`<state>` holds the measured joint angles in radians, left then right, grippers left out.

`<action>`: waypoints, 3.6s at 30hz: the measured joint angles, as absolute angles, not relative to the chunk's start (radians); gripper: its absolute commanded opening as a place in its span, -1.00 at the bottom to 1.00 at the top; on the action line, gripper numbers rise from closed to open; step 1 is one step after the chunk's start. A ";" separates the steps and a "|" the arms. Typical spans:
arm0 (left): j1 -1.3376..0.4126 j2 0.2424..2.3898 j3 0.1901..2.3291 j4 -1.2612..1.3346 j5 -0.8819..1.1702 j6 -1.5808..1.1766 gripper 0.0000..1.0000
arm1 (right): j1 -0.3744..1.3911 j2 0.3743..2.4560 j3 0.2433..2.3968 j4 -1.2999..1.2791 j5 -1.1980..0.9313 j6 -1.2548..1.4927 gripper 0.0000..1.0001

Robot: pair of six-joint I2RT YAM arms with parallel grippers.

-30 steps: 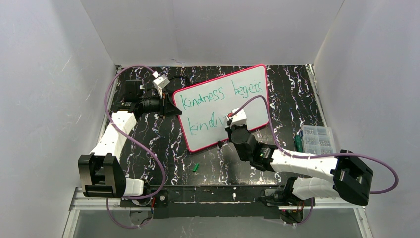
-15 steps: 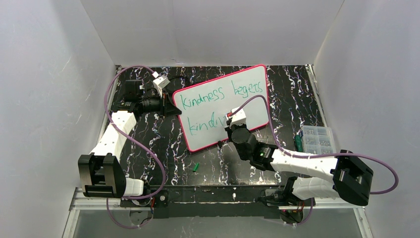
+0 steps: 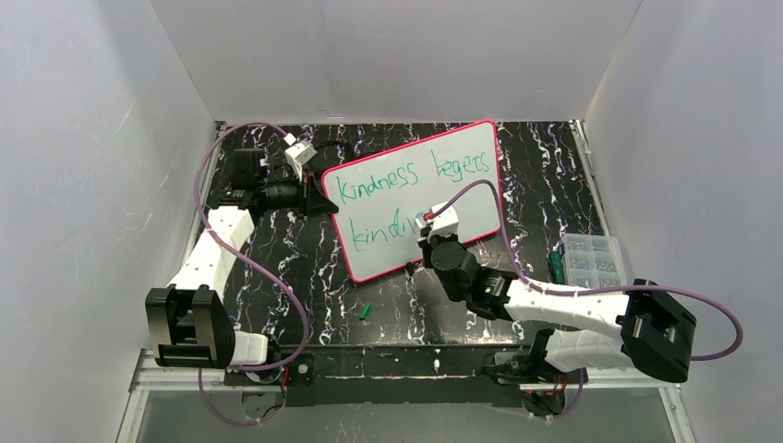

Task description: Write a sentence on the whiteboard

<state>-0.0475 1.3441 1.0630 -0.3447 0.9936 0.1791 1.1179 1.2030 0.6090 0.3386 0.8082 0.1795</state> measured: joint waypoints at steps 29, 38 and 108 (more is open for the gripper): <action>-0.047 1.344 1.063 -0.344 0.999 0.181 -1.00 | 1.128 1.142 0.589 0.255 0.913 0.174 -0.97; -0.047 1.344 1.063 -0.344 1.002 0.182 -1.00 | 1.071 1.164 0.596 0.342 0.895 0.105 -0.97; -0.047 1.344 1.063 -0.344 1.002 0.182 -1.00 | 1.057 1.110 0.591 0.302 0.924 0.110 -0.97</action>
